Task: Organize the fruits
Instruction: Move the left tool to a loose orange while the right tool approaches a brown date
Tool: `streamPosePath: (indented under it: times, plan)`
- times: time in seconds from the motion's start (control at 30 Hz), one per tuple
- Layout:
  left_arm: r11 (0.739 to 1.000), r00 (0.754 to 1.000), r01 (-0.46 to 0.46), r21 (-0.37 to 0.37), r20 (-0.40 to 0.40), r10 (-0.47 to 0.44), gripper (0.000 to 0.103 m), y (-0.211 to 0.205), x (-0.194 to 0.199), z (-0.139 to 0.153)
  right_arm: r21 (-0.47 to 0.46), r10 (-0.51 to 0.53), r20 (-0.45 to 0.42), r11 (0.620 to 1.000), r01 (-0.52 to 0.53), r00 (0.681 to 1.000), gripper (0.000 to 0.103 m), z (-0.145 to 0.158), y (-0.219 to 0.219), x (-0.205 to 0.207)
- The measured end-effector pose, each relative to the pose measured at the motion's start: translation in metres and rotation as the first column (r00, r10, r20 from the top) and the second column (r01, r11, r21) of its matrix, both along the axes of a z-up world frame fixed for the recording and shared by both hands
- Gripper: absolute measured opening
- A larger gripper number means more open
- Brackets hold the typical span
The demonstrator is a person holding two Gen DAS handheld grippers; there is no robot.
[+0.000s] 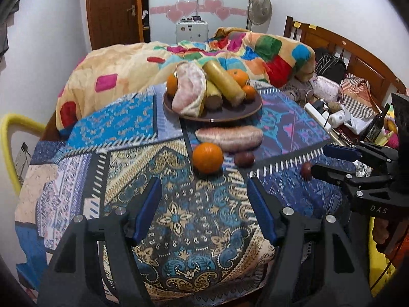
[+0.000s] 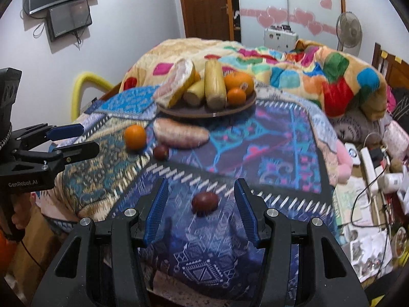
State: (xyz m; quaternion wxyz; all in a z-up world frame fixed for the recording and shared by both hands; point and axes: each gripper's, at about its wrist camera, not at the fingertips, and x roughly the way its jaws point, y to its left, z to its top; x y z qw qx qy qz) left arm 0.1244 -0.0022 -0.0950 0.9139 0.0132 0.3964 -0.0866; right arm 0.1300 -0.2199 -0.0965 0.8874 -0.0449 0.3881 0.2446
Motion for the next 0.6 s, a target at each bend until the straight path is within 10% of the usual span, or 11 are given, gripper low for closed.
streamPosePath:
  times: [0.6]
  plan:
    - [1.0,0.999,0.012,0.006,-0.031,-0.012,0.069,-0.002,0.012,-0.024,-0.028,0.024,-0.04,0.999,-0.025,0.999,0.023,-0.022,0.005,0.006]
